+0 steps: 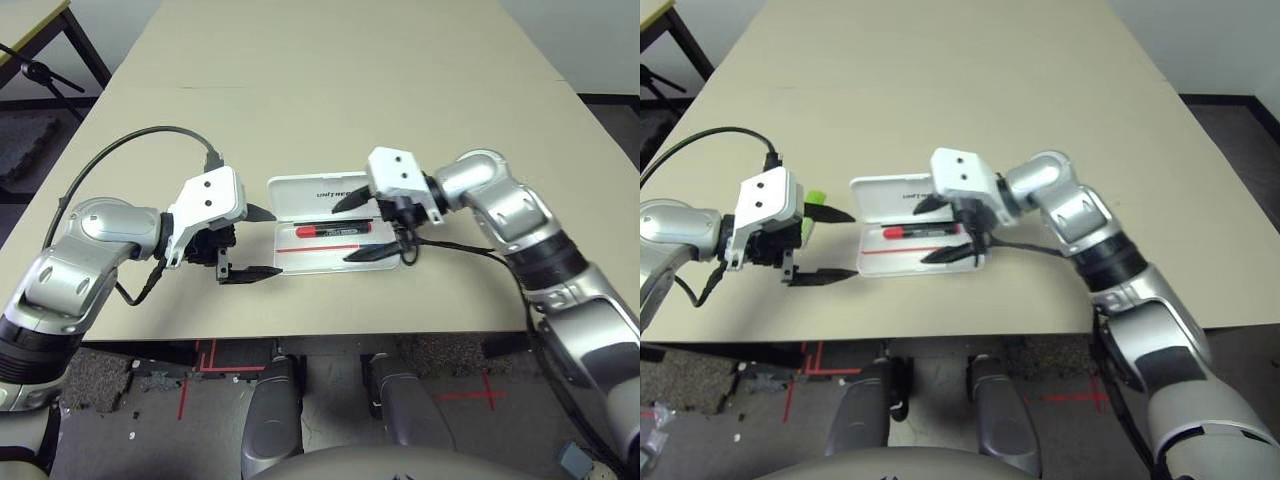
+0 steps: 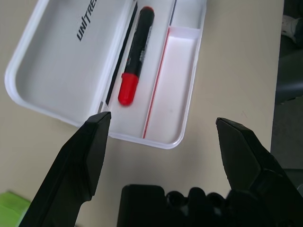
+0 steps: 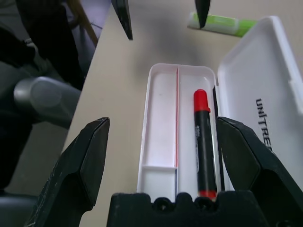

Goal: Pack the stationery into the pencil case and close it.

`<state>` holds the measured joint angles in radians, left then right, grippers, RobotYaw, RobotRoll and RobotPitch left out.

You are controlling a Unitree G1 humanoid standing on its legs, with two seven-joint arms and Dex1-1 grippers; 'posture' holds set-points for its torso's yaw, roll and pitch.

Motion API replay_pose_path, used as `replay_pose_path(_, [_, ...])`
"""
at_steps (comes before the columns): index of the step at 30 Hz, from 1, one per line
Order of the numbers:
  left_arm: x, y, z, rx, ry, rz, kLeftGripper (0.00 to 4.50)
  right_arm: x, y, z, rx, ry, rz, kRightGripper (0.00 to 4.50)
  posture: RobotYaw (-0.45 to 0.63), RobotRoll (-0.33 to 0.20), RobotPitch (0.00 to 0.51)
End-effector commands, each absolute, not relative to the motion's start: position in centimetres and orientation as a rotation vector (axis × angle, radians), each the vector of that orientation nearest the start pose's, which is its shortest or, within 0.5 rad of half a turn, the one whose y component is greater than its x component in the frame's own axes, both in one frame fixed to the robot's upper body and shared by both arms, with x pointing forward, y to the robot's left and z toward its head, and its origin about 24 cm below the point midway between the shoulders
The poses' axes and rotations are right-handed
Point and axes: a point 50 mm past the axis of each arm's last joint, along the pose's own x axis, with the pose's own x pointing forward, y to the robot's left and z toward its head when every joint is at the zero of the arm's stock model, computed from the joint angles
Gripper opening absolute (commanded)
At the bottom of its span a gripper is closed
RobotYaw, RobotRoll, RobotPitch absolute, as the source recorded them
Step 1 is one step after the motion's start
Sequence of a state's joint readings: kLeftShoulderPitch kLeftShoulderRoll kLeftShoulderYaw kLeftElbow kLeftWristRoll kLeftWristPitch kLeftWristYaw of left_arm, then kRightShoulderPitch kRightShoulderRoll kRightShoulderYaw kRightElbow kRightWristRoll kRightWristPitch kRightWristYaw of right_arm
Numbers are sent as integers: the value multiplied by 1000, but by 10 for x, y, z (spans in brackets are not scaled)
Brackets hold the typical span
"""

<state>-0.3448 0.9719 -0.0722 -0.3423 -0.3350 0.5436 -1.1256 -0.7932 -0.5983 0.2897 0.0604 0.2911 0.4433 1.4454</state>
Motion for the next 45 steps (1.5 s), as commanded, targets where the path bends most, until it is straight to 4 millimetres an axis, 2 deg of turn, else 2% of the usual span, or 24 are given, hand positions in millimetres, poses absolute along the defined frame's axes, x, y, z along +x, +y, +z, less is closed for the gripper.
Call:
replay_pose_path(1, [253, 214, 182, 646, 362, -1054, 4500, 292, -146, 195, -421, 243, 1642, 4464, -11, 0, 156])
replay_pose_path(4, [258, 225, 179, 648, 416, -949, 4500, 286, -160, 192, -405, 292, 1618, 4464, -18, 0, 158])
replay_pose_path(7, [267, 239, 176, 634, 472, -787, 4500, 284, -166, 190, -400, 307, 1589, 4464, -24, 0, 161])
replay_pose_path(11, [282, 243, 175, 497, 497, -667, 4500, 284, -164, 187, -376, 280, 1574, 4464, -24, 0, 158])
replay_pose_path(17, [305, 254, 163, 396, 580, -439, 4500, 285, -161, 178, -375, 298, 1579, 4464, -25, 0, 160])
replay_pose_path(23, [308, 251, 151, 366, 659, -362, 4500, 286, -161, 177, -385, 305, 1578, 4464, -27, 0, 161])
replay_pose_path(40, [318, 247, 123, 283, 730, -280, 4500, 286, -159, 173, -422, 311, 1570, 4464, -35, 0, 168])
replay_pose_path(43, [316, 249, 122, 272, 752, -281, 3932, 286, -159, 173, -423, 310, 1567, 4500, -36, 0, 170])
replay_pose_path(45, [315, 250, 122, 275, 758, -284, 3239, 286, -159, 173, -423, 310, 1565, 4500, -33, 0, 174])
